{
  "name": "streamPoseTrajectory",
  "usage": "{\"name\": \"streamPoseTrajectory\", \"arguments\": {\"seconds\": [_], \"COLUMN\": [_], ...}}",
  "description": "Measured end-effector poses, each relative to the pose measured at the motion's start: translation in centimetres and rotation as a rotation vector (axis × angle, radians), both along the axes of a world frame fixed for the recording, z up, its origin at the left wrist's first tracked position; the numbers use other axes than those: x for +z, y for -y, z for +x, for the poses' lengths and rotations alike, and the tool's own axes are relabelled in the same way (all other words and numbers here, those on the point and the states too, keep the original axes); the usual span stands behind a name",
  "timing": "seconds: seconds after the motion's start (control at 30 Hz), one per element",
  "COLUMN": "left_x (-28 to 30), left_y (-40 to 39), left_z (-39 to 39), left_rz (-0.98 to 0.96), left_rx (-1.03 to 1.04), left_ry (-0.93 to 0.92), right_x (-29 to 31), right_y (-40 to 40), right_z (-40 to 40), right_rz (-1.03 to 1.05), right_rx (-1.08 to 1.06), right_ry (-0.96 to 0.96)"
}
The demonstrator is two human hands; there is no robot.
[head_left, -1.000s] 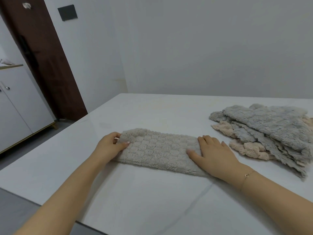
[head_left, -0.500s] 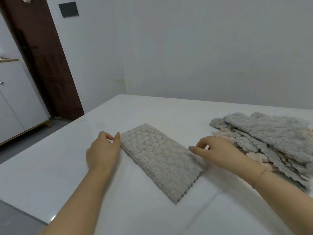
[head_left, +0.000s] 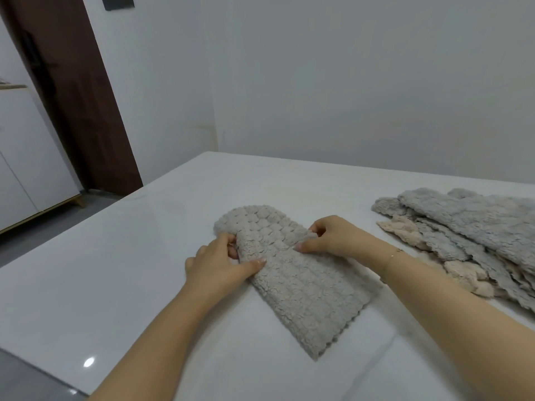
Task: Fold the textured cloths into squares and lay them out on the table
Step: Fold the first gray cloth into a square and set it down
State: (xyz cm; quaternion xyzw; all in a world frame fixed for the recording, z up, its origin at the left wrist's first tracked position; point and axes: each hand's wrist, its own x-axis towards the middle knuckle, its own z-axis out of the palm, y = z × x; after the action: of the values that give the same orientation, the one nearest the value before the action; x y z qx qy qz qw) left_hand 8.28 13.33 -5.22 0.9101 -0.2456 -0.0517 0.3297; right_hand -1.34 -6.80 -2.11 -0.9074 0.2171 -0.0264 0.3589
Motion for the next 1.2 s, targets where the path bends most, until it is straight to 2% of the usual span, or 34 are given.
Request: {"name": "streamPoseTrajectory", "arguments": {"seconds": [0.17,0.3,0.43,0.5,0.6,0.8,1.0,1.2], "left_x": [0.1,1.2,1.5,1.4,1.5,2.2,7.3,12.1], "left_y": [-0.2,-0.2,-0.2,-0.1,-0.2,-0.1,2.7,4.8], "left_z": [-0.3,-0.8,-1.0,-1.2,-1.3,-1.4,1.2,2.0], "left_rz": [-0.398,-0.742,-0.913,-0.888,-0.769,-0.937,-0.847,-0.806], "left_rx": [-0.043,0.038,-0.011,-0.107,-0.160,-0.082,-0.119,-0.199], "left_ry": [-0.285,-0.481,-0.616,-0.637,-0.569,-0.518,-0.307,-0.152], "right_x": [-0.5,-0.4,0.4,0.7,1.2,2.2,5.6,9.9], "right_y": [1.0,1.5,1.2,0.9,0.4,0.5,1.8,3.1], "right_z": [-1.3,-1.4,-1.5,-1.5,-1.7,-1.9,-1.0,-1.1], "right_rz": [0.383,0.670,0.739,0.695,0.639,0.639,0.556,0.499], "right_rx": [-0.100,-0.214,-0.230,-0.219,-0.196,-0.120,-0.186,-0.152], "right_ry": [0.156,0.310,0.435,0.463,0.461,0.529,0.599,0.761]}}
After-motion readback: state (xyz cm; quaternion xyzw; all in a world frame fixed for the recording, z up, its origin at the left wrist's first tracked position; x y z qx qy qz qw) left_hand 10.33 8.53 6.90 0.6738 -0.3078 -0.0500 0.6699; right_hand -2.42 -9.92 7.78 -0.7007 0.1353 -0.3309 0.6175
